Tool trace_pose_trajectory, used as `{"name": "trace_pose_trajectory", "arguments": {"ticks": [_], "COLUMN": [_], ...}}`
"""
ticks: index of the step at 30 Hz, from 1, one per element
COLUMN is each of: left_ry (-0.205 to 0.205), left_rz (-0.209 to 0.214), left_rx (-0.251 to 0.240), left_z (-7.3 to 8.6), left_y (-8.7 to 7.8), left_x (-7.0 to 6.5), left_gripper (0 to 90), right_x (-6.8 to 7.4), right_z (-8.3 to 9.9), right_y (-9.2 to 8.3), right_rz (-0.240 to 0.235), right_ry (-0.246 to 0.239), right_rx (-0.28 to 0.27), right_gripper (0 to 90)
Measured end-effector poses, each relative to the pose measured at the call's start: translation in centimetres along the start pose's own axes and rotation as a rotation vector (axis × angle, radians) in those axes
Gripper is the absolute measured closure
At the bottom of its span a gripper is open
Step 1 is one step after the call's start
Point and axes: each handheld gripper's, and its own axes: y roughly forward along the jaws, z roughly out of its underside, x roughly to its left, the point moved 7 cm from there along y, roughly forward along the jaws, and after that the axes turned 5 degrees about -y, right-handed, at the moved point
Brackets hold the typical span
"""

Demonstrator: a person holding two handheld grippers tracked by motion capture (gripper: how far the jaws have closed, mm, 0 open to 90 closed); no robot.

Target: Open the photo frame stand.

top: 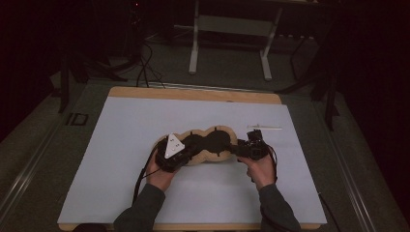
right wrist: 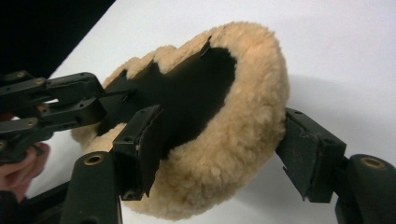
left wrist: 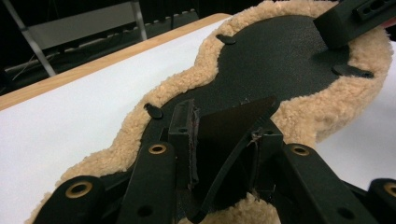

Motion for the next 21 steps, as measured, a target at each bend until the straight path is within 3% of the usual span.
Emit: {"name": "trace_pose_trajectory", "arguments": {"ticks": [4,9,11,14,21], "left_ry": [-0.015,-0.053,-0.06,-0.073,-0.062], "left_rz": [0.004,0.044,0.05,0.064,0.072], "left_rx": [-0.014,-0.015,-0.01,0.016,0.07], "left_z": [0.02,0.01,-0.01,0.08,0.46], "left_y": [-0.2,-0.41,-0.51,-0.52,-0.95], "left_x": [0.0,0.07,0.11,-0.12,-0.16], "left_gripper": [66.8,63.3,61.8,57.8,47.0], "right_x": [0.3,0.26,0.15,0.08,-0.17], "right_z": [-0.12,-0.16,-0.18,-0.08,0.05], "right_y": [0.06,-0.05,-0.27,-0.25,-0.29], "right_rz": [-0.036,-0.041,-0.069,-0.07,-0.08], "right_ry": [0.036,0.053,0.077,0.075,0.083], "right_rx": [0.006,0.015,0.004,0.009,0.004], "right_gripper": [35.9,40.1,43.0,44.0,49.6]}}
